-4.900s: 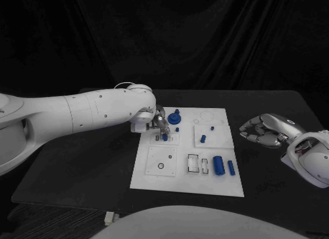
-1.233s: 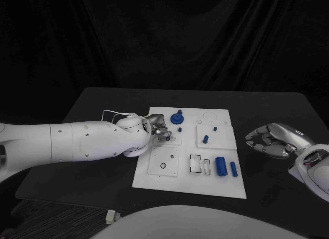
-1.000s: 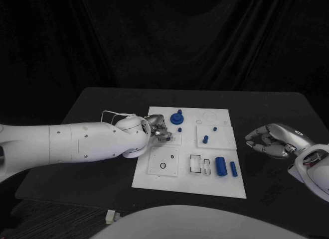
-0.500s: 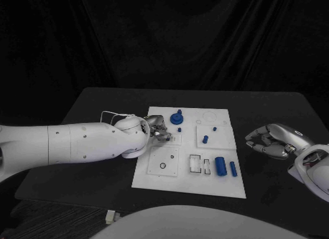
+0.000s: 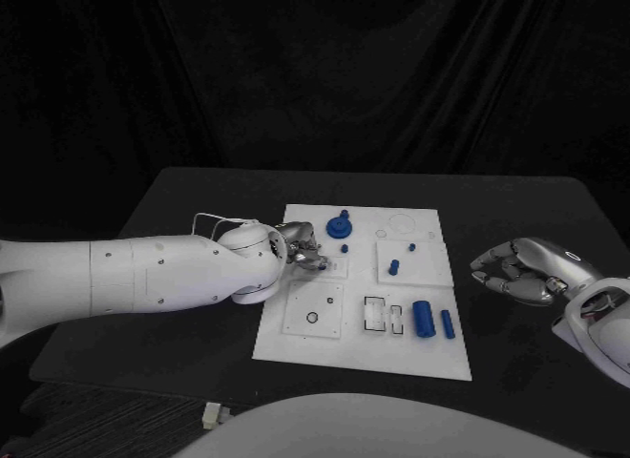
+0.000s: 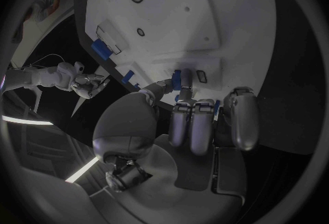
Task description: Assemble the parts on the task board
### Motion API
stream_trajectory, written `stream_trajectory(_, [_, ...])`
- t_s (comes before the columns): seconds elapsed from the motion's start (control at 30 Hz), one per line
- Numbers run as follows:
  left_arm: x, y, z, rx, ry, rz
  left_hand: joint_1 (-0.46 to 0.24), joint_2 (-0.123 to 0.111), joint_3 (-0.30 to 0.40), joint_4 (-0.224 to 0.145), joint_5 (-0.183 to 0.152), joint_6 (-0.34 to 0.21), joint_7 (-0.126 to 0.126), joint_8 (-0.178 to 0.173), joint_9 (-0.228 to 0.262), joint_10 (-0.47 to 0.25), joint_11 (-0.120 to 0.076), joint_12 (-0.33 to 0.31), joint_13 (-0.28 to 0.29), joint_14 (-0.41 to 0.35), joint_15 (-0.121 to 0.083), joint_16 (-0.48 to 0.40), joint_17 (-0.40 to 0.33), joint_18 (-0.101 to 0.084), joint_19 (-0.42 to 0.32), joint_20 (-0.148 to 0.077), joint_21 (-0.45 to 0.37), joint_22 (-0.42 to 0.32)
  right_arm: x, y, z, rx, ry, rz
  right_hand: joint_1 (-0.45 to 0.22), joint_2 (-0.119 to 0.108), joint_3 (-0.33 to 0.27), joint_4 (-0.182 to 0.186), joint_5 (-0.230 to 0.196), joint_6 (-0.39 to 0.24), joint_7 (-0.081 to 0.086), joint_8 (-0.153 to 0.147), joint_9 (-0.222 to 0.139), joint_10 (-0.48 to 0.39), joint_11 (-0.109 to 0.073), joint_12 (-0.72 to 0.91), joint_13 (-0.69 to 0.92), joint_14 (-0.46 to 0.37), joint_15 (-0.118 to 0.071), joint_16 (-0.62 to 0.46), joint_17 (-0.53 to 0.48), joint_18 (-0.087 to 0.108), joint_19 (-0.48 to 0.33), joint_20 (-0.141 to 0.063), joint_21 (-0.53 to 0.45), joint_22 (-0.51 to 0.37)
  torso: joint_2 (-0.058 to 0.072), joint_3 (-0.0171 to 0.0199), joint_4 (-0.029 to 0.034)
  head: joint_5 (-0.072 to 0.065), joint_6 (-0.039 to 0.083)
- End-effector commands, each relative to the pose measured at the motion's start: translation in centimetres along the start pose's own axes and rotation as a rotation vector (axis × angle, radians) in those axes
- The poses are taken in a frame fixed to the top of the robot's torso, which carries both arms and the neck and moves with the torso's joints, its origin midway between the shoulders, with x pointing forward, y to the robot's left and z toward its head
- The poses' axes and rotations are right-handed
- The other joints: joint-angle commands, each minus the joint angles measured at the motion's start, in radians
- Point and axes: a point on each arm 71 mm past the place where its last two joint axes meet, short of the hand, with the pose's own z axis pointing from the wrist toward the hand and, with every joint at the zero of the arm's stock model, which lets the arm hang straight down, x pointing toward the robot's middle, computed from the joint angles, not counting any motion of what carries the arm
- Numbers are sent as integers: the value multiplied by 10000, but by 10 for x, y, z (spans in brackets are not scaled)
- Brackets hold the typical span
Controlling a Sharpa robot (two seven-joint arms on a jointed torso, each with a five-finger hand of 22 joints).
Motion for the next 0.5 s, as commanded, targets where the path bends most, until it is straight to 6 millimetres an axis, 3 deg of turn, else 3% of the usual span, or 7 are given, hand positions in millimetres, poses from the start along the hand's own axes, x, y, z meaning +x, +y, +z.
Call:
stream_trajectory(0.03, [8, 4, -1, -172, 493, 146, 16, 29, 19, 49, 31, 28, -75, 62, -32, 1043, -76, 36, 2605, 1039, -81, 26, 2635, 180, 14, -7, -64, 1894, 1, -1, 0, 157, 28, -38, -5, -39, 60, 9, 41, 49, 3, -22, -3, 168, 21, -56, 1294, 910, -3, -57, 2126, 81, -66, 27, -47, 1781, 1, 2, 0, 8, -2])
stream_trajectory(0.27, [9, 4, -2, -131, 541, 155, -40, 8, -27, 150, -72, 23, -77, 71, -7, 1043, -77, 36, 2605, 1039, -85, 26, 2635, 183, 6, -13, -90, 1887, 1, -1, 0, 151, 25, -34, 5, -32, 77, -3, 44, 54, 2, -21, -3, 169, 20, -55, 1295, 908, -3, -64, 2117, 81, -67, 28, -51, 1780, 0, 2, -3, 17, -2])
stream_trajectory(0.4, [10, 3, -1, -136, 633, -54, -126, 9, -164, 450, -686, -3, -81, 69, 35, 1043, -78, 36, 2605, 1039, -87, 26, 2635, 187, -4, -19, -141, 1879, 2, -1, 0, 152, 26, -33, 5, -32, 77, -3, 44, 54, 2, -21, -3, 169, 20, -55, 1295, 908, -3, -64, 2117, 81, -67, 28, -51, 1780, -6, -2, -2, 21, -2])
stream_trajectory(0.47, [10, 3, -1, -126, 655, -139, -314, -16, -442, 783, -1059, 16, -68, 67, 44, 1043, -64, 36, 2605, 1039, -74, 26, 2635, 187, -3, -12, -158, 1881, 2, -1, 0, 151, 27, -33, 5, -32, 77, -3, 44, 54, 2, -21, -3, 169, 20, -55, 1295, 908, -3, -64, 2117, 81, -67, 28, -51, 1780, -7, 1, -5, 13, -2])
stream_trajectory(0.5, [10, 3, -1, -122, 664, -161, -390, -15, -585, 938, -1421, 10, -70, 53, 39, 1043, -60, 36, 2605, 1039, -69, 26, 2635, 186, -10, 0, -175, 1878, 2, -1, -1, 152, 27, -33, 5, -32, 77, -3, 44, 54, 2, -21, -3, 169, 20, -55, 1295, 908, -3, -64, 2117, 81, -67, 28, -51, 1780, -8, 0, -8, 15, -2])
